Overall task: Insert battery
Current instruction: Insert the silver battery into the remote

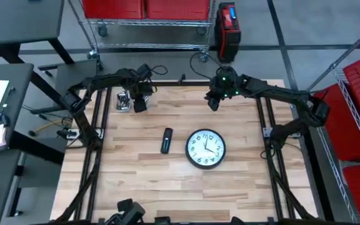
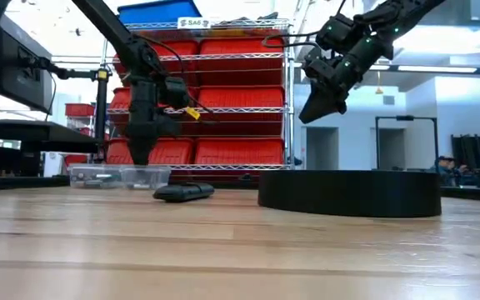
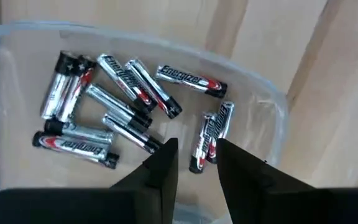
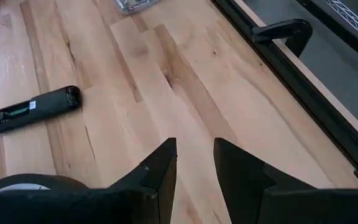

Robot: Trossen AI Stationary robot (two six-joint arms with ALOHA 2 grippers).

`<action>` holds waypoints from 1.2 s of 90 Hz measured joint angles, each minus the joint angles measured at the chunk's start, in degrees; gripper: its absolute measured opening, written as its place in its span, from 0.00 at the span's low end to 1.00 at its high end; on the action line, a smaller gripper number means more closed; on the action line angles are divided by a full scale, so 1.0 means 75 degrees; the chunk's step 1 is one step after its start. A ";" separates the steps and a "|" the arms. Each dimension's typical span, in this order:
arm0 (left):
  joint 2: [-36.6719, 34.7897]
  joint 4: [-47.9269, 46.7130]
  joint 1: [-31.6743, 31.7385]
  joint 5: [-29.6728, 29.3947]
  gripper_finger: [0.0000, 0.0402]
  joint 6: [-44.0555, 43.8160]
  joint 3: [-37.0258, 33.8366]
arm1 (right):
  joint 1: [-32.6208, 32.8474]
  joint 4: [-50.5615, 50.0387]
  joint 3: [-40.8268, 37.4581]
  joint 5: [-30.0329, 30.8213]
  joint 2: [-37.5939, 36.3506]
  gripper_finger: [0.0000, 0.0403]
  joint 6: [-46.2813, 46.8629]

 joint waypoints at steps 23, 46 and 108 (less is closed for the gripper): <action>-0.0048 0.0528 -0.0003 -0.0102 0.22 0.0146 -0.0697 | 0.0003 0.0000 0.0000 0.0001 0.0000 0.25 0.0059; -0.0007 0.1212 0.0000 -0.0254 0.22 0.0075 -0.0948 | 0.0051 -0.0018 -0.0002 0.0003 -0.0003 0.25 0.0085; 0.0000 0.0948 -0.0023 0.0020 0.01 -0.0601 -0.0837 | 0.0105 -0.0160 -0.0093 0.0037 -0.0006 0.25 0.0016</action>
